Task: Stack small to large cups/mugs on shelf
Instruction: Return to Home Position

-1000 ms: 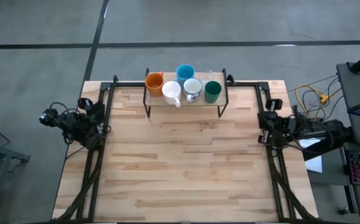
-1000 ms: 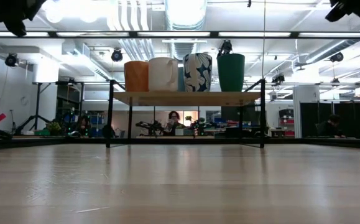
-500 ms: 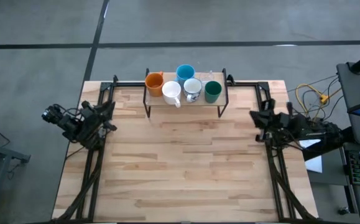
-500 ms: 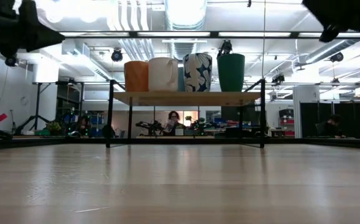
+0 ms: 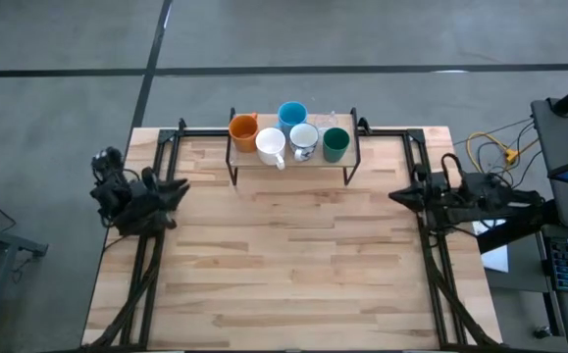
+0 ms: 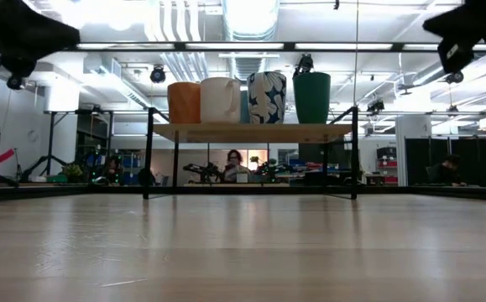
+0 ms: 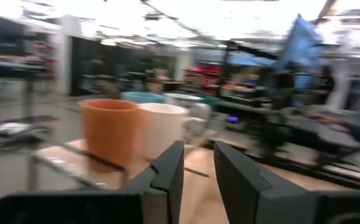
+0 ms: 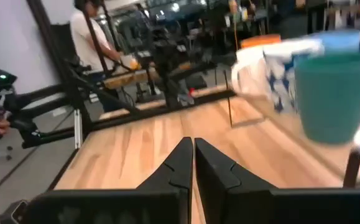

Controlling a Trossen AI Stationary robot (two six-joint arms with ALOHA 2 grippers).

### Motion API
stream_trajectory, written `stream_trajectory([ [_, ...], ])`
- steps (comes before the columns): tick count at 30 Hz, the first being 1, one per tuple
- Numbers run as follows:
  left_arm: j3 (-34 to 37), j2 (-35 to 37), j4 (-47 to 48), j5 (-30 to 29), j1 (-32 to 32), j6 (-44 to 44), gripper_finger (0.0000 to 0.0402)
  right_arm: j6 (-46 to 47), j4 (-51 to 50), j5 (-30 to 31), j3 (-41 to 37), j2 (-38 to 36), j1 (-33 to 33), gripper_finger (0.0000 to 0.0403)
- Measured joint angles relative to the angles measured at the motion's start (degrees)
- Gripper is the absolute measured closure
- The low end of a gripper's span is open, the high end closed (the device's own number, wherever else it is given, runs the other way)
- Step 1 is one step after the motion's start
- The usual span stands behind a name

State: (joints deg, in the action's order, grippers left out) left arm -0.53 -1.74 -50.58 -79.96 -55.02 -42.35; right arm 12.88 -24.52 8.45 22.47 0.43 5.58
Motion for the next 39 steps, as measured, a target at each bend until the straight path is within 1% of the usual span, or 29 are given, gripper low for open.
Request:
stream_trajectory([
  [2,0.06,-0.01,0.51,0.02,-4.33,0.09,0.0327,1.78,-0.34,-0.77,-1.23,0.16,-0.01,0.0394],
  [4,0.08,-0.11,0.56,0.07,-8.52,0.45,0.0327,3.46,1.9,-1.48,-3.81,0.29,0.02,0.0394],
  [10,0.12,-0.17,0.72,0.63,-18.01,4.53,0.0327,3.21,16.44,-1.31,-14.82,0.83,0.02,0.0394],
  [13,0.14,-0.17,0.87,1.03,-21.56,4.64,0.0327,3.15,23.68,-1.11,-20.31,0.75,0.02,0.0394],
  [15,0.14,-0.19,1.08,1.03,-23.35,4.72,0.0327,2.89,26.08,-1.22,-21.98,0.98,0.01,0.0394],
  [18,0.17,-0.2,1.17,1.03,-24.96,4.71,0.0327,-0.03,26.81,-0.85,-21.64,2.05,0.01,0.0394],
  [20,0.19,-0.2,1.17,0.68,-25.35,4.5,0.0327,-0.31,26.7,-0.45,-21.24,1.99,0.0,0.0394],
  [23,0.19,-0.2,1.57,-2.49,-25.32,4.28,0.0327,0.57,26.42,1.9,-21.02,1.92,0.02,0.0394],
  [25,0.19,-0.2,1.61,-4.47,-25.31,4.26,0.0327,0.12,26.14,2.31,-21.02,2.01,0.0,0.0394],
  [39,0.23,-0.2,1.59,-4.55,-25.31,4.46,0.0327,0.16,26.04,2.14,-21.04,2.25,0.0,0.0394],
])
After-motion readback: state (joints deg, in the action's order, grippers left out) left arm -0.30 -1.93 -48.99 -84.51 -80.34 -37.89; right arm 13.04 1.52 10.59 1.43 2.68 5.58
